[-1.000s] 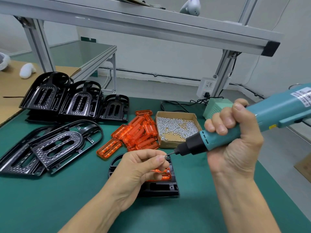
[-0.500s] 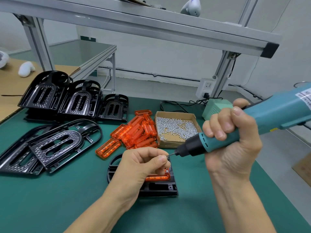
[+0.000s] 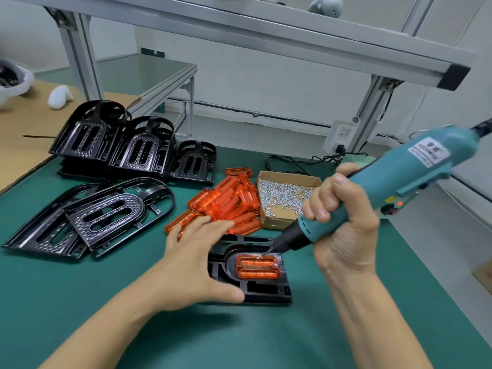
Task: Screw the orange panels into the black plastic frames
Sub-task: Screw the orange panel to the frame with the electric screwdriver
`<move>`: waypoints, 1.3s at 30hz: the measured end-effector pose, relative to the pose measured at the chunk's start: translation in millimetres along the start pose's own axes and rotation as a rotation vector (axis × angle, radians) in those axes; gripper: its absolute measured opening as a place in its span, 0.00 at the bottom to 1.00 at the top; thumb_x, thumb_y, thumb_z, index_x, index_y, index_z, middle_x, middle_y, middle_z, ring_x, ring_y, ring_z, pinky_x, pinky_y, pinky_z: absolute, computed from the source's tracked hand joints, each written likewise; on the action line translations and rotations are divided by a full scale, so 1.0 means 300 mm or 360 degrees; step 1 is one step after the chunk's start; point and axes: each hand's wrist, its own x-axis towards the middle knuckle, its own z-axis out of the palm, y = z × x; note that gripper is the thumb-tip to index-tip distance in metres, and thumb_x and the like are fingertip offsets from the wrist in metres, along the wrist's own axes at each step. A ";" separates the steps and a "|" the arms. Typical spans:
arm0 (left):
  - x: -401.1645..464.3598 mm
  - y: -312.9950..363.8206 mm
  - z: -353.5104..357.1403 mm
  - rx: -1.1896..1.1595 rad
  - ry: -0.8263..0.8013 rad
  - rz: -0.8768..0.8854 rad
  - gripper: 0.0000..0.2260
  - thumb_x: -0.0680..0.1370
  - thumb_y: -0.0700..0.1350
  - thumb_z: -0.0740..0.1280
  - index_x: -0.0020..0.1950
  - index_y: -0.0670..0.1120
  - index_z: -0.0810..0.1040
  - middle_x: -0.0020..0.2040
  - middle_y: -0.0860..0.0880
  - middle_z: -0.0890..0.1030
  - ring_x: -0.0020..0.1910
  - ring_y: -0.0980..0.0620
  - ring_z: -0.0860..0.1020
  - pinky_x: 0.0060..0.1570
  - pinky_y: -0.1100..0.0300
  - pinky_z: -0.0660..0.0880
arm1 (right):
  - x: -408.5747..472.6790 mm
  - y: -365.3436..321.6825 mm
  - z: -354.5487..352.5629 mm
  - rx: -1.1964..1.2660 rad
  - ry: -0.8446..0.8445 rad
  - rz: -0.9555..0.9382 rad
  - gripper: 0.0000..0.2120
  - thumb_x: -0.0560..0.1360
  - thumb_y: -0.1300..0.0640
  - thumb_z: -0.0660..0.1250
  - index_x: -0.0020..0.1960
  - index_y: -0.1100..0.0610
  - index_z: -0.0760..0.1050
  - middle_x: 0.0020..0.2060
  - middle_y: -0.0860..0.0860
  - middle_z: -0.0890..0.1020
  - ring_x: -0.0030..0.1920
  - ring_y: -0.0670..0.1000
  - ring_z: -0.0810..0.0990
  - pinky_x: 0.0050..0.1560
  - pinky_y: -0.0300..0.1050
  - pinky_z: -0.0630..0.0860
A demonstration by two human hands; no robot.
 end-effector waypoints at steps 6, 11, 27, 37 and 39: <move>0.005 -0.024 0.051 0.0370 0.0022 0.0039 0.52 0.60 0.71 0.69 0.76 0.60 0.47 0.76 0.62 0.48 0.74 0.61 0.39 0.72 0.52 0.33 | 0.006 0.085 0.028 -0.0190 -0.0182 0.0098 0.08 0.69 0.64 0.66 0.41 0.52 0.74 0.23 0.47 0.69 0.21 0.46 0.67 0.26 0.38 0.68; 0.005 -0.033 0.059 0.0285 0.0097 0.0106 0.50 0.60 0.67 0.72 0.76 0.59 0.51 0.76 0.61 0.52 0.72 0.63 0.46 0.70 0.59 0.42 | 0.011 0.122 0.050 -0.0283 -0.0202 0.0144 0.08 0.70 0.65 0.65 0.40 0.52 0.75 0.22 0.48 0.67 0.21 0.48 0.65 0.27 0.38 0.67; 0.004 -0.025 0.051 0.0158 0.0167 0.0152 0.48 0.59 0.64 0.74 0.74 0.59 0.55 0.67 0.63 0.59 0.62 0.65 0.50 0.65 0.64 0.49 | 0.017 0.158 0.067 -0.0521 -0.0399 0.0165 0.05 0.71 0.67 0.64 0.43 0.59 0.70 0.22 0.50 0.68 0.21 0.50 0.65 0.27 0.40 0.67; 0.001 -0.026 0.051 0.0096 0.0210 0.0093 0.46 0.56 0.64 0.74 0.69 0.62 0.56 0.52 0.64 0.59 0.52 0.62 0.52 0.56 0.64 0.57 | 0.038 0.187 0.115 -0.0641 -0.1036 0.0342 0.08 0.69 0.64 0.67 0.41 0.51 0.74 0.20 0.48 0.72 0.20 0.49 0.65 0.29 0.39 0.69; 0.004 -0.025 0.053 0.0092 0.0212 0.0103 0.42 0.56 0.64 0.74 0.64 0.64 0.57 0.50 0.66 0.59 0.54 0.60 0.55 0.55 0.65 0.56 | 0.040 0.191 0.119 -0.0674 -0.1073 0.0359 0.08 0.68 0.63 0.67 0.41 0.49 0.75 0.20 0.48 0.72 0.20 0.48 0.66 0.29 0.38 0.69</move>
